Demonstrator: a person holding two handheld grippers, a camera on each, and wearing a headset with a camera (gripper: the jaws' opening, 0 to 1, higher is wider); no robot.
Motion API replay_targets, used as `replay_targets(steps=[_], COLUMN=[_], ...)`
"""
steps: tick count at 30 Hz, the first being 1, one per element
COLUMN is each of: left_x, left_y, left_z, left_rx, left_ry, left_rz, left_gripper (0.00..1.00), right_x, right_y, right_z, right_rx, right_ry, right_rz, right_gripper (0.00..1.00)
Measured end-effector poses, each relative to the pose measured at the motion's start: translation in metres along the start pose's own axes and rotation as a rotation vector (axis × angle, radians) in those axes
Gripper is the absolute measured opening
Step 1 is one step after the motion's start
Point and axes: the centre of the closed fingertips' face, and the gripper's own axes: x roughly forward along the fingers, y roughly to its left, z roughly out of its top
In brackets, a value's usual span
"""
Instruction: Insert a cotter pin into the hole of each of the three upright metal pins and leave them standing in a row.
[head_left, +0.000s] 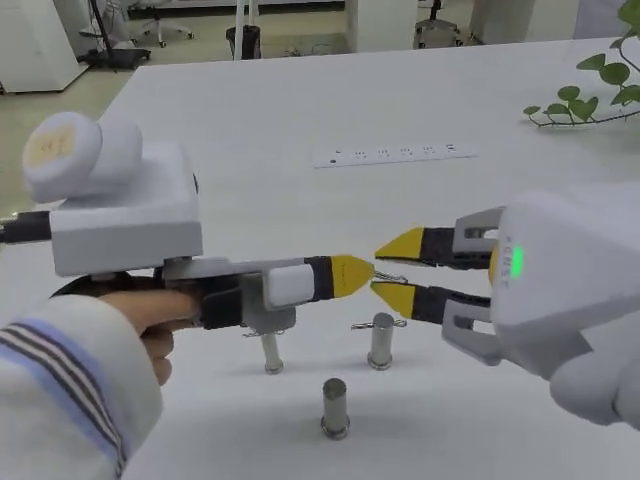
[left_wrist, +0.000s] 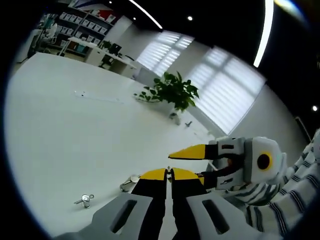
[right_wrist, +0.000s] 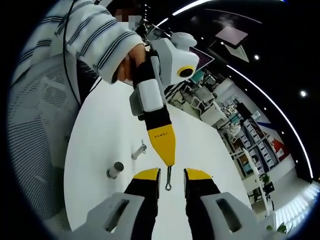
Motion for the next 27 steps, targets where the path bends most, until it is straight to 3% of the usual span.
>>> replay_targets(steps=[2,5,9,12,17,21,27], left_x=[-0.002,-0.004,-0.007,-0.008,-0.008,-0.009,-0.010], left_y=[0.001,0.002,0.002,-0.003,-0.015,-0.020,-0.027], left_z=[0.000,0.001,-0.001,-0.002,-0.004,-0.007,-0.016], left_rx=[0.008,0.058,0.205,0.277,0.433,0.449,0.545], left_ry=[-0.001,0.000,0.035,0.045,0.036,0.039,0.070], left_rz=[0.001,0.012,0.030,0.013,-0.033,-0.050,-0.088], left_gripper=[0.00,0.00,0.00,0.00,0.00,0.00,0.00], right_x=[0.000,-0.001,0.000,0.000,-0.001,0.000,0.000], right_y=[-0.003,-0.004,0.005,0.015,0.024,0.026,0.031], right_z=[-0.005,-0.014,-0.029,-0.026,-0.026,-0.025,-0.023], right_rx=[0.030,0.079,0.208,0.359,0.488,0.525,0.559], right_ry=[0.002,0.011,0.040,-0.017,-0.045,-0.057,-0.071], right_rz=[-0.004,0.000,0.047,0.116,0.176,0.193,0.217], right_gripper=[0.25,0.24,0.29,0.25,0.17,0.16,0.09])
